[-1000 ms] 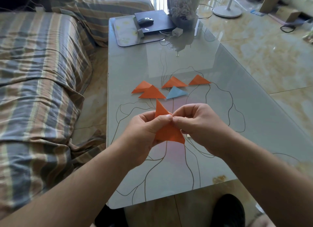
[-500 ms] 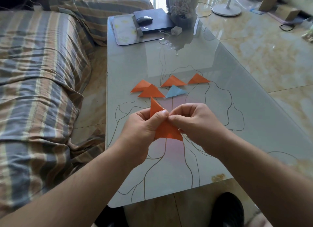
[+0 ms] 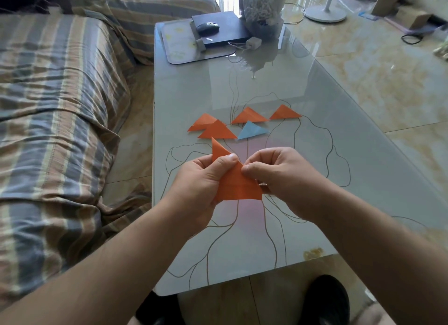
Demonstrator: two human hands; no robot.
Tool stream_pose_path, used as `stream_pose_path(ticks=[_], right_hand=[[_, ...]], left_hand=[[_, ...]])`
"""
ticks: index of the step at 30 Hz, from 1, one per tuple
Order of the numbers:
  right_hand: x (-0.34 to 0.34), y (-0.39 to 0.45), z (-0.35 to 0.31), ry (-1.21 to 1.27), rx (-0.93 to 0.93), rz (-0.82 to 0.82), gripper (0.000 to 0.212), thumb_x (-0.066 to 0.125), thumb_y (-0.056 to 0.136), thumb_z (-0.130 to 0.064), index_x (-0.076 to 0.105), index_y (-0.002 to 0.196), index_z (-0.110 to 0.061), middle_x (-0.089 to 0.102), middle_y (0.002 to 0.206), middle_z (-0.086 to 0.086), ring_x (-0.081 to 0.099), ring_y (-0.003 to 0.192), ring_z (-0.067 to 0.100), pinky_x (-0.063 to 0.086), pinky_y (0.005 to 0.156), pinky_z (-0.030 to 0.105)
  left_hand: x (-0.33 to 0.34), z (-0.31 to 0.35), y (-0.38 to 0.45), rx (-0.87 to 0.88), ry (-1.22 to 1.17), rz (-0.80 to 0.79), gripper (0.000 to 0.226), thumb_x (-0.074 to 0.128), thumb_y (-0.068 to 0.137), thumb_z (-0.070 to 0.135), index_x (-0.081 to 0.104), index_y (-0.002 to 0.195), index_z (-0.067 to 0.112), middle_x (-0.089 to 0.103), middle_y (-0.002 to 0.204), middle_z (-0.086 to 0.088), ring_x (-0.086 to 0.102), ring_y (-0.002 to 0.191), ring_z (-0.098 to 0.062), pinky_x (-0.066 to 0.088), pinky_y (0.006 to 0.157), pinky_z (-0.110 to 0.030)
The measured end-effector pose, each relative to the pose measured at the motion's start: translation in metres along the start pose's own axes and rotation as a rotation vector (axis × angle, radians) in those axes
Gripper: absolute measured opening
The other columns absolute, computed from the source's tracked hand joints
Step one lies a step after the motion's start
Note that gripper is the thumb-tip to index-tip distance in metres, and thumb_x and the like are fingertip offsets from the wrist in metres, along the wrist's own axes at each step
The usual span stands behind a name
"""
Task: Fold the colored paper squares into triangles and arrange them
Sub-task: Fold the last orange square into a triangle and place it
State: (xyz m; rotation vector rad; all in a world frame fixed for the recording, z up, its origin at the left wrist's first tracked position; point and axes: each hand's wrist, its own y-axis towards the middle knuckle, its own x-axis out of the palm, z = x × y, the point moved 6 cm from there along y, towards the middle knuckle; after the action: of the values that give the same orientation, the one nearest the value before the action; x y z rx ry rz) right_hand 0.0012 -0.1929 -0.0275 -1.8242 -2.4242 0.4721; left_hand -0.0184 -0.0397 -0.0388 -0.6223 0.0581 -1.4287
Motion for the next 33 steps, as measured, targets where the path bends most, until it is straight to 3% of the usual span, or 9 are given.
stream_pose_path(ticks=[5,8,11,15,21,28,33], right_hand=[[0.000,0.000,0.001,-0.010,0.014,-0.001,0.016,0.072,0.096,-0.020,0.076,0.082,-0.016,0.075,0.093,0.020,0.070,0.099,0.045,0.056,0.094,0.063],[0.001,0.001,0.002,0.006,0.036,-0.013,0.016,0.071,0.096,-0.019,0.075,0.081,-0.017,0.075,0.083,0.009,0.072,0.086,0.032,0.059,0.095,0.055],[-0.001,0.002,0.003,-0.013,0.053,-0.010,0.015,0.071,0.096,-0.021,0.076,0.081,-0.018,0.073,0.077,0.001,0.068,0.077,0.020,0.059,0.085,0.040],[-0.001,0.000,0.001,-0.032,0.056,-0.019,0.013,0.072,0.096,-0.022,0.076,0.085,-0.017,0.074,0.075,-0.001,0.066,0.070,0.013,0.055,0.074,0.031],[-0.005,0.000,0.000,-0.059,0.058,-0.027,0.015,0.072,0.096,-0.023,0.075,0.089,-0.011,0.074,0.075,0.004,0.067,0.068,0.011,0.052,0.071,0.030],[-0.009,0.000,0.000,-0.193,-0.006,0.011,0.015,0.076,0.094,-0.025,0.077,0.082,-0.017,0.075,0.073,0.003,0.066,0.067,0.009,0.049,0.064,0.026],[-0.019,0.001,0.000,-0.202,0.063,-0.051,0.027,0.067,0.098,-0.042,0.079,0.090,-0.018,0.079,0.090,-0.001,0.073,0.080,0.015,0.053,0.077,0.036]], left_hand=[[-0.004,0.003,0.003,0.019,-0.011,0.020,0.015,0.073,0.092,0.017,0.068,0.102,0.007,0.075,0.078,-0.005,0.074,0.072,-0.018,0.061,0.062,-0.033],[-0.005,0.003,0.005,0.021,-0.004,0.026,0.013,0.073,0.092,0.018,0.068,0.101,0.009,0.075,0.077,-0.004,0.074,0.071,-0.017,0.061,0.061,-0.032],[-0.008,0.005,0.006,0.035,0.005,0.041,0.010,0.072,0.094,0.020,0.068,0.098,0.011,0.074,0.074,-0.002,0.073,0.068,-0.014,0.061,0.062,-0.031],[-0.010,0.008,0.006,0.045,0.017,0.061,0.009,0.071,0.094,0.021,0.067,0.098,0.014,0.073,0.073,0.000,0.072,0.071,-0.015,0.060,0.069,-0.035],[-0.012,0.009,0.007,0.043,0.010,0.098,0.014,0.071,0.094,0.022,0.065,0.104,0.015,0.070,0.092,-0.007,0.070,0.086,-0.023,0.059,0.082,-0.041],[-0.015,0.009,0.008,0.074,0.050,0.099,0.013,0.073,0.094,0.022,0.068,0.102,0.014,0.075,0.082,-0.002,0.072,0.085,-0.021,0.061,0.083,-0.042],[-0.013,0.009,0.009,0.071,0.110,0.084,0.015,0.073,0.094,0.023,0.067,0.106,0.017,0.074,0.095,-0.004,0.072,0.094,-0.023,0.061,0.087,-0.043]])
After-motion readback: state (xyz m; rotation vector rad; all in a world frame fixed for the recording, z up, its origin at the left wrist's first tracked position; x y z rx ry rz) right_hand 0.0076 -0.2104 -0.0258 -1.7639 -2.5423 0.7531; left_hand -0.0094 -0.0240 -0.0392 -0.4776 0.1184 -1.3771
